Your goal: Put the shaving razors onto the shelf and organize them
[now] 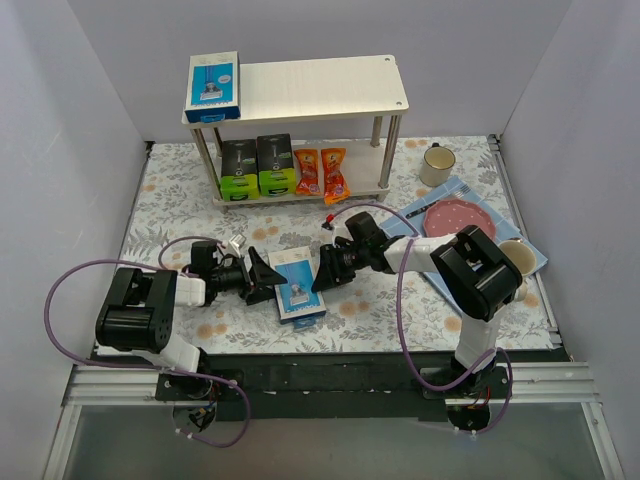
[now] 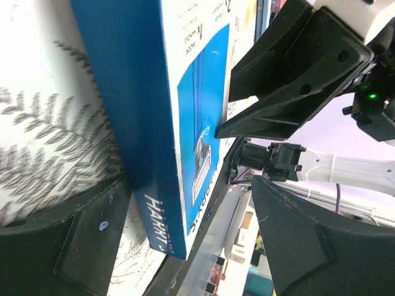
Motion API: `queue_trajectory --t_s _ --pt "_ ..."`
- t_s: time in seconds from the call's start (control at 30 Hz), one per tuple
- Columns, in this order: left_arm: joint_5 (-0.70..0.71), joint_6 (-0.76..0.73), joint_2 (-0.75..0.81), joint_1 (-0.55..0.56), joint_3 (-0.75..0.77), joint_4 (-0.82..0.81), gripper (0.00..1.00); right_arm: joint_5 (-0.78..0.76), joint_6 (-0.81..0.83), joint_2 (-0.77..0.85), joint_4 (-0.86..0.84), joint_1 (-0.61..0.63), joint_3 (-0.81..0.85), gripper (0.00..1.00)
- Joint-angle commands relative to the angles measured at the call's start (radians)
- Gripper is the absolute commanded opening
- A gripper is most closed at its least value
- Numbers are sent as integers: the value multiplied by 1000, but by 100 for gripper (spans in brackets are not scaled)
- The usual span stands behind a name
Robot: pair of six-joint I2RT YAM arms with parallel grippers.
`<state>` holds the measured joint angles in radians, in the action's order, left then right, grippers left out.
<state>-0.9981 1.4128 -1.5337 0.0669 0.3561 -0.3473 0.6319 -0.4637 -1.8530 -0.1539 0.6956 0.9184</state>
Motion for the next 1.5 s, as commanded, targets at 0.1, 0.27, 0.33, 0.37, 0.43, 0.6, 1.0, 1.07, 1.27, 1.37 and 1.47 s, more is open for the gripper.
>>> queue_trajectory --t_s 0.1,0.27,0.33,0.37,0.43,0.6,1.0,1.07,1.27,1.37,1.47 --pt "87 -14 -72 57 91 89 78 -46 91 -11 97 -5 -55 45" --pt "168 -48 -34 57 123 186 79 -29 134 47 109 -90 -119 44" --pt "159 -16 -20 57 98 163 79 1 148 67 97 -99 -128 41" --pt "153 -11 -19 57 90 142 79 14 146 71 88 -99 -130 40" --pt "144 -6 -19 60 86 131 79 54 137 78 56 -99 -130 35" --pt "110 8 -39 83 118 120 79 106 148 60 31 -100 -118 22" --pt "130 18 -31 139 119 136 82 209 145 29 7 -197 -159 6" --pt "144 20 -51 145 129 137 83 207 151 18 5 -202 -159 4" --pt "130 57 -140 169 179 81 78 204 158 3 7 -202 -116 3" --pt "92 81 -164 175 176 8 66 206 151 2 4 -196 -87 3" --pt "69 77 -157 175 169 -10 54 186 143 23 25 -191 -63 12"
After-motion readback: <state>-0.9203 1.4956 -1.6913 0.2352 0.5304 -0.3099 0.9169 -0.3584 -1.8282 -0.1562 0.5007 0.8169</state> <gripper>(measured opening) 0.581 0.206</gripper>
